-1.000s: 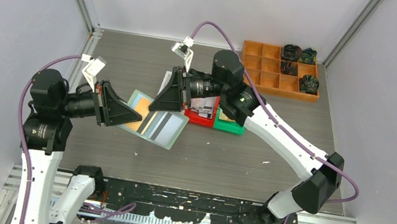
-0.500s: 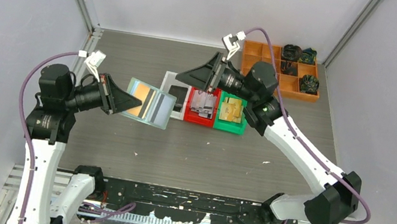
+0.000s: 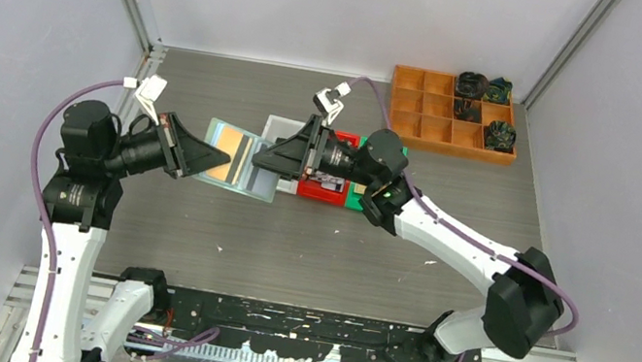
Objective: Take the credit cards out of the card holder
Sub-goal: Remove the credit card from the card holder.
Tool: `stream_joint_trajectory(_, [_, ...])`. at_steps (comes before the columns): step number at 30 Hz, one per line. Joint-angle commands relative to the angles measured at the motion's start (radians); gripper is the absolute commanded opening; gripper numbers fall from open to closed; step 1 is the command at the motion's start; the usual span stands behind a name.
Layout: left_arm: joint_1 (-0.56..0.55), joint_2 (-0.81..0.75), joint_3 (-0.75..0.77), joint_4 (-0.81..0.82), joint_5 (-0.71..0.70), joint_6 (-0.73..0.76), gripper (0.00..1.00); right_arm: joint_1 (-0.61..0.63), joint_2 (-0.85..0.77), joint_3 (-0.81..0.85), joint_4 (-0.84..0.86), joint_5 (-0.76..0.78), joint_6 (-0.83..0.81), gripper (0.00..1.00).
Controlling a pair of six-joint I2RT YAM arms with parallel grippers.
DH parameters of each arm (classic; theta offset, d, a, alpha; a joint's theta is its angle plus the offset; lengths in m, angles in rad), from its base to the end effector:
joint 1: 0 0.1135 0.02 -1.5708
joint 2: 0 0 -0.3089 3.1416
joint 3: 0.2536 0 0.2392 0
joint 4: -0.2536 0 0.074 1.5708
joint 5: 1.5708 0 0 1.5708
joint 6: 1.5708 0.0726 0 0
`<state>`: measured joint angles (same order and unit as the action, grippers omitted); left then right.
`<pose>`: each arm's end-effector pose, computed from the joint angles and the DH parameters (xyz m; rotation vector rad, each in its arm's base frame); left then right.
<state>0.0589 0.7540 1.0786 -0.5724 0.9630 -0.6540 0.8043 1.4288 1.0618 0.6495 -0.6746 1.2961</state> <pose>0.1104 -0.0532 0.4274 0.0567 1.8973 -1.2797 0.2028 0.2760 0.4287 -0.3313 1.7138 2.1029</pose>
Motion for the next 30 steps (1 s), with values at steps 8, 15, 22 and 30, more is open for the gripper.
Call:
stream_joint_trajectory(8, [-0.002, -0.025, 0.038, 0.18, 0.084, -0.133, 0.0, 0.036, 0.069, 0.022, 0.189, -0.001, 0.061, 0.4])
stream_joint_trajectory(15, [-0.002, -0.031, 0.011, 0.219, 0.089, -0.171, 0.0, 0.049, 0.081, 0.044, 0.181, 0.006, 0.04, 0.4])
stream_joint_trajectory(22, [-0.002, -0.028, -0.01, 0.219, 0.084, -0.174, 0.0, 0.073, 0.155, 0.084, 0.41, 0.02, 0.171, 0.39])
stream_joint_trajectory(30, [-0.002, -0.03, -0.035, 0.221, 0.09, -0.175, 0.1, 0.073, 0.161, 0.096, 0.362, 0.099, 0.146, 0.22])
